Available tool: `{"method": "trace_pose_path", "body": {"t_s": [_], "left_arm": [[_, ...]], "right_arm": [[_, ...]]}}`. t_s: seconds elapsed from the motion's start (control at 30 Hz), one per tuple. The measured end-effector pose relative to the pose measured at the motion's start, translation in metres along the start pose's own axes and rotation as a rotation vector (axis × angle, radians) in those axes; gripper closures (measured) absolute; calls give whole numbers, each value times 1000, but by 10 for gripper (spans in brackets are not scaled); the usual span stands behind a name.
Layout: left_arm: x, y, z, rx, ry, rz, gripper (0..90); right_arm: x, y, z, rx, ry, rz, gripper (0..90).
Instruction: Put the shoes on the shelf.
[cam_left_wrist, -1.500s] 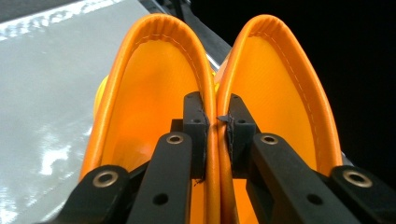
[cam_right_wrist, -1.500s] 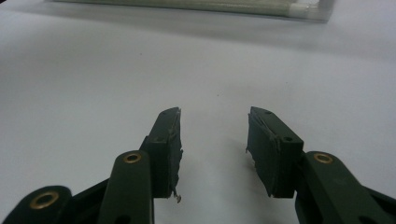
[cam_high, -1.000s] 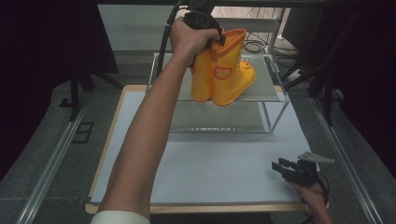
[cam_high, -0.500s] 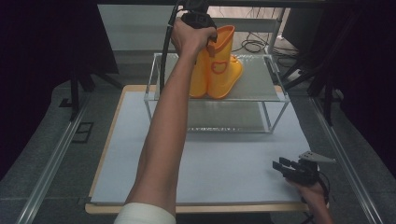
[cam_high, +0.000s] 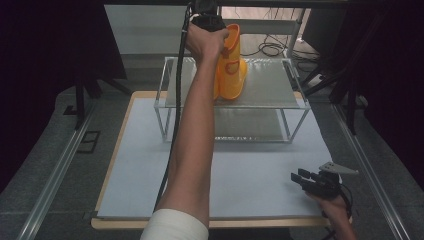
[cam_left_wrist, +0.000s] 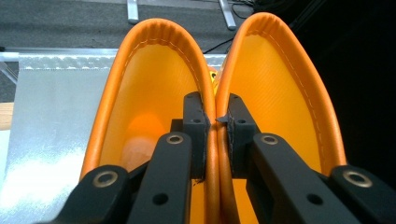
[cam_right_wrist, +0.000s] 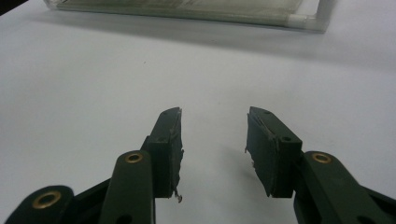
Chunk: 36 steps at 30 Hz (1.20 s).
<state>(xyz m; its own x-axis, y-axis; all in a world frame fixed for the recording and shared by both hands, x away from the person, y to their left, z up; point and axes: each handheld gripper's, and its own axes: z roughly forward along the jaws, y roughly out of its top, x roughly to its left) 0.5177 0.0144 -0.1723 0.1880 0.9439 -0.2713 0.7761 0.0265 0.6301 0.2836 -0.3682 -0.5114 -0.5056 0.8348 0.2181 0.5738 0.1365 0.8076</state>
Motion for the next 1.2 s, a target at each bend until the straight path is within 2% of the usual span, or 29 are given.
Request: {"method": "trace_pose_path", "body": {"t_s": [0.17,0.23,0.3,0.37,0.43,0.47,0.57,0.7,0.83,0.97,1.03,1.07,1.17,1.2], "left_arm": [[-1,0,6,-2,-25,7,773],[-3,1,8,18,-53,16,681],[-4,2,7,22,-50,30,594],[-4,3,7,26,-72,27,520],[-4,4,5,23,-81,26,475],[-4,5,2,10,-105,20,450],[-7,9,-4,16,-102,44,379],[-7,10,-12,3,-103,61,361],[-5,8,-22,-8,-124,84,372],[-3,4,-38,-29,-188,120,455],[-1,-1,-48,-51,-226,161,490],[-1,-2,-51,-54,-233,171,511],[3,-9,-64,-61,-291,223,571],[4,-11,-69,-59,-295,247,593]], "right_arm": [[1,0,0,1,1,-2,551],[1,0,0,2,1,0,551],[1,-1,1,6,0,0,550],[1,-1,2,11,1,-2,550],[2,-1,3,12,2,-7,549],[2,-1,3,13,2,-7,549],[2,-1,4,16,4,-7,547],[2,-1,4,14,3,-7,548],[4,-1,5,20,5,-6,547],[4,-1,4,18,3,-10,546],[4,-1,5,17,3,-13,546],[4,-1,5,17,1,-15,546],[4,-1,4,17,-3,-16,546],[5,-1,4,17,-5,-16,545]]}}
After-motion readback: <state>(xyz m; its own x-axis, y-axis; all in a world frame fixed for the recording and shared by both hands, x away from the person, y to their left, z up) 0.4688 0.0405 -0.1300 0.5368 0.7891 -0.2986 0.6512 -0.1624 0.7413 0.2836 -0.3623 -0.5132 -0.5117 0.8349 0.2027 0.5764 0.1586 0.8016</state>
